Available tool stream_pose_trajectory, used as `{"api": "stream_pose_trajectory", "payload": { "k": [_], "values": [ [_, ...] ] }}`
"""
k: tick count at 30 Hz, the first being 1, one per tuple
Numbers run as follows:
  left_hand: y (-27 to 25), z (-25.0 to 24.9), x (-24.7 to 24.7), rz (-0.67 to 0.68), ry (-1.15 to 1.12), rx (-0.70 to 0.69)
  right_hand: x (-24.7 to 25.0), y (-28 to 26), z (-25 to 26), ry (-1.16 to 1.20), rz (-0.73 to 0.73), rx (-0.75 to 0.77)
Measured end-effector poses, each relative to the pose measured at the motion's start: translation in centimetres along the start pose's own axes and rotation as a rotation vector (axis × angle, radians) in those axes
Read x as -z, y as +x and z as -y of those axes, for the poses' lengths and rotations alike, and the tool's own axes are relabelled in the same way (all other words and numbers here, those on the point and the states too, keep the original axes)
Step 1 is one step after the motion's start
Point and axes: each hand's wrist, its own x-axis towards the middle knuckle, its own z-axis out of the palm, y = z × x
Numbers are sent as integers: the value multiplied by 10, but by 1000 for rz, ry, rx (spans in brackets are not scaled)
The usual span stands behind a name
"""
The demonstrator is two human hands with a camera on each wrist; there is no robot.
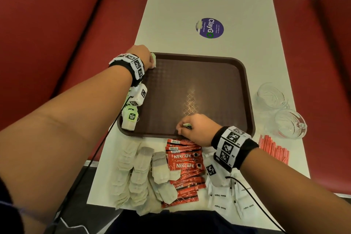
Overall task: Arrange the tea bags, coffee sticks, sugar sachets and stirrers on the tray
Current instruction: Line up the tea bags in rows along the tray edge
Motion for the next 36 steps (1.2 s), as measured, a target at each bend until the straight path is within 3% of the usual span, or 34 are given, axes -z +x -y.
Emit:
{"api": "stream_pose_trajectory", "payload": {
  "k": [5,9,15,19,24,28,33,36],
  "values": [
    [-16,-2,9,-85,-122,-94,2,-4,5,127,-43,19],
    [-58,-14,23,-166,-311,-269,7,-3,12,164,-148,35],
    [-137,-22,24,80,-426,-597,13,-1,20,238,-248,148],
    [-158,-20,4,98,-363,-726,15,1,26,287,-303,180],
    [-157,-13,-5,-17,-450,-661,11,3,24,199,-372,172],
    [-150,-12,-3,-21,-453,-588,14,8,18,196,-394,156],
    [-110,0,9,-170,-360,-375,13,7,5,149,-226,92],
    [-76,11,17,-97,-127,-243,12,3,-4,34,-112,52]
  ]
}}
